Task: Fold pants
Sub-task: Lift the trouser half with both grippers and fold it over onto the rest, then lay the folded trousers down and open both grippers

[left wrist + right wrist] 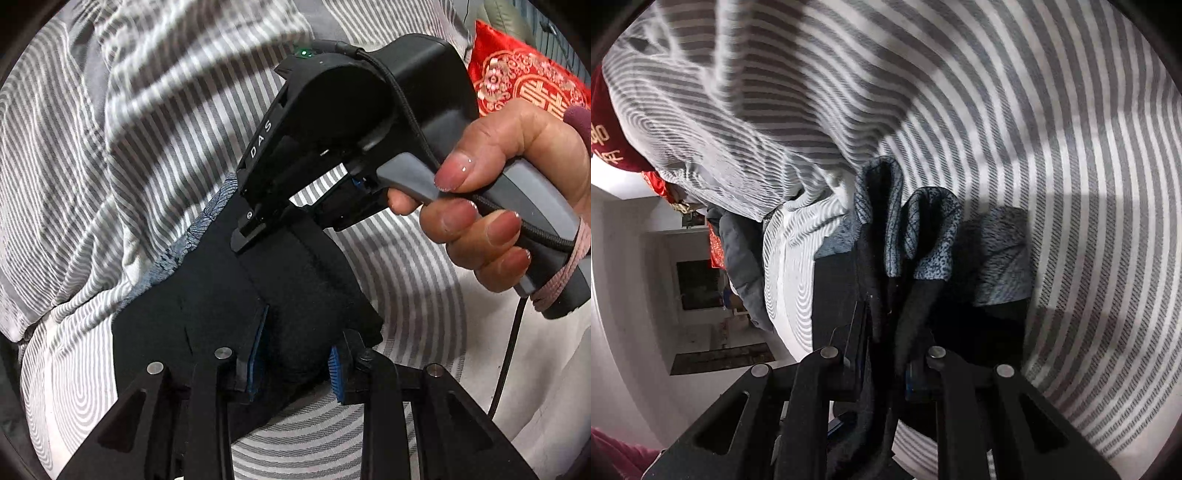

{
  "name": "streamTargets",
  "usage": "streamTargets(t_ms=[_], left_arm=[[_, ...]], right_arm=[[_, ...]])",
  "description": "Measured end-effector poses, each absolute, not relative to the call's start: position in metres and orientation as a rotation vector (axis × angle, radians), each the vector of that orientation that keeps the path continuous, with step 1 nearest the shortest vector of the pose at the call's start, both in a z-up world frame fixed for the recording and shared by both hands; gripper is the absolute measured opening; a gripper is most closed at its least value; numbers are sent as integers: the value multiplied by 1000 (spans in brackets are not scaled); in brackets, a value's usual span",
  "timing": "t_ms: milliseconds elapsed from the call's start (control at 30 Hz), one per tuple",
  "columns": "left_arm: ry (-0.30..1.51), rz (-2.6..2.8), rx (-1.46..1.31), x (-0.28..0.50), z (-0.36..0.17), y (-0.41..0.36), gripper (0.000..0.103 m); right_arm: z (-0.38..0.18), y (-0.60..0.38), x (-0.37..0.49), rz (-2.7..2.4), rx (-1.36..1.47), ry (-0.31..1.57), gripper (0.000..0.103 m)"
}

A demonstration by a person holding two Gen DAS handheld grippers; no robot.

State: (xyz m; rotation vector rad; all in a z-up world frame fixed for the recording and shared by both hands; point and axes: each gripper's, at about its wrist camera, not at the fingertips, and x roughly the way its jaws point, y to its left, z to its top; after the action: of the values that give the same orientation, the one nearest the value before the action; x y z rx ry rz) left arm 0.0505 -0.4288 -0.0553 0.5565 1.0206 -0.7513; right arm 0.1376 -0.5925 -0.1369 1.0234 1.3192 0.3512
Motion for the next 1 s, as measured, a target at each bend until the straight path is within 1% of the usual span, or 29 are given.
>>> streamTargets(t_ms=[167,233,400,467,533,567,600,633,800,1000], left_arm=[[1029,-745,612,40,-63,-438,31],[1048,-767,596,38,-62,-438,50],[1029,-780,596,29,-46,-435,51],[1038,-778,579,28,-36,-429,51],[1048,-751,558,29,-25,-419,51],[1056,-738,551,33,-23,-414,51],[1067,-720,542,37,-20,-409,51],[1086,-686,527,44,-17,-400,51],[1199,-524,422,85,-17,-359,51],[1325,-283,307,138,-37,-311,51]], right_arm=[[-148,-608,114,331,1012,1335,19],[-146,-610,112,319,988,1344,22],[-139,-611,109,269,940,1374,37],[-133,-612,107,243,913,1391,40],[-128,-613,105,209,890,1408,51],[-123,-615,101,179,874,1413,61],[-119,-617,98,143,852,1422,77],[-115,-619,95,86,809,1440,82],[-94,-614,74,-38,630,1488,83],[-56,-585,61,-71,417,1417,83]])
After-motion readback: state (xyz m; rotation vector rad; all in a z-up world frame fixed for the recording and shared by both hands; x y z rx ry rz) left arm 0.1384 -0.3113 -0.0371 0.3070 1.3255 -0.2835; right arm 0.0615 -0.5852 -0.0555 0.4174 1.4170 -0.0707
